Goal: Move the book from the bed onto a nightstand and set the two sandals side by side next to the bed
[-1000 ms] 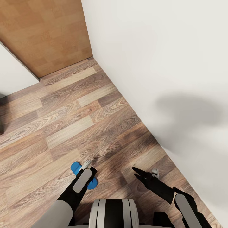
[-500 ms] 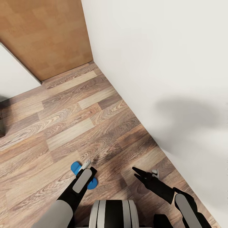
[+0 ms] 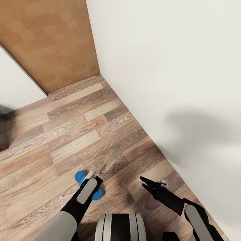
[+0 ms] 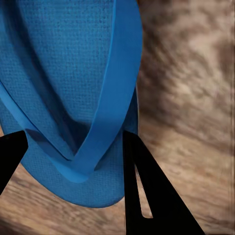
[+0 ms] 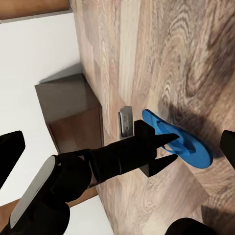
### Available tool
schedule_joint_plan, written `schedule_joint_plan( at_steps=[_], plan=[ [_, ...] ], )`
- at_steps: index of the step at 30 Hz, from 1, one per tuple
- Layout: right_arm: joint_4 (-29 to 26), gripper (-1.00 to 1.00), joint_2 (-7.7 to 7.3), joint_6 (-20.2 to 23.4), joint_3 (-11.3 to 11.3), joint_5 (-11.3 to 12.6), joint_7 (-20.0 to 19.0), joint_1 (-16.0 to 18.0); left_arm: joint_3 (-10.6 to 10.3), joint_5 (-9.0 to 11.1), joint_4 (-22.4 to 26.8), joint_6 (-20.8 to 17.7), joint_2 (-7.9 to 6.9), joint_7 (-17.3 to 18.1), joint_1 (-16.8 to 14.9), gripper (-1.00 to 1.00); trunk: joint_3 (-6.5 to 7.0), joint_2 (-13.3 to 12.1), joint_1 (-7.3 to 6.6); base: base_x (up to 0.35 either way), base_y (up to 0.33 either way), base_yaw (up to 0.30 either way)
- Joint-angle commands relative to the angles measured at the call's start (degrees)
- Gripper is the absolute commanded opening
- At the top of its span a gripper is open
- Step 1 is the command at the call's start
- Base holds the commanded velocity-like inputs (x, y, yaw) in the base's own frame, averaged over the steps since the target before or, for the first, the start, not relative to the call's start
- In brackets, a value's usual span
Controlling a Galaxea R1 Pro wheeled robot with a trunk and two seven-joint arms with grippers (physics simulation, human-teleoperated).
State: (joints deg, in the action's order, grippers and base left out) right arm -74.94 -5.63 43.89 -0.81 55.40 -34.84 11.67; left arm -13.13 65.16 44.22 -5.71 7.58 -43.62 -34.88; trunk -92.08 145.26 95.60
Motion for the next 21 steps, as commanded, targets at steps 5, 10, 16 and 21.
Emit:
schedule_joint_plan(
  at_steps=[5, 10, 16, 21],
  plan=[
    [0.0, 1.0, 0.01, 0.4, -0.1, 0.1, 0.0, 0.0, -0.1, 0.1, 0.1, -0.3, -0.02, -0.3, 0.0, -1.0, 1.08, -0.1, -0.13, 0.0, 0.0, 0.0],
    [0.0, 1.0, 0.01, 0.3, -0.1, 0.1, 0.0, 0.0, -0.1, 0.1, 0.1, -0.3, -0.02, -0.3, 0.0, -1.0, 1.3, -0.1, -0.16, 0.0, 0.0, 0.0],
    [0.1, 1.0, 0.01, 0.3, -0.1, 0.1, 0.1, 0.0, -0.1, 0.1, 0.1, -0.3, -0.02, -0.3, 0.0, -1.0, 1.3, -0.1, -0.16, 0.0, 0.0, 0.0],
    [0.1, 1.0, 0.01, 0.3, -0.1, 0.1, 0.1, 0.0, -0.1, 0.1, 0.1, -0.3, -0.02, -0.3, 0.0, -1.0, 1.3, -0.1, -0.16, 0.0, 0.0, 0.0]
  ],
)
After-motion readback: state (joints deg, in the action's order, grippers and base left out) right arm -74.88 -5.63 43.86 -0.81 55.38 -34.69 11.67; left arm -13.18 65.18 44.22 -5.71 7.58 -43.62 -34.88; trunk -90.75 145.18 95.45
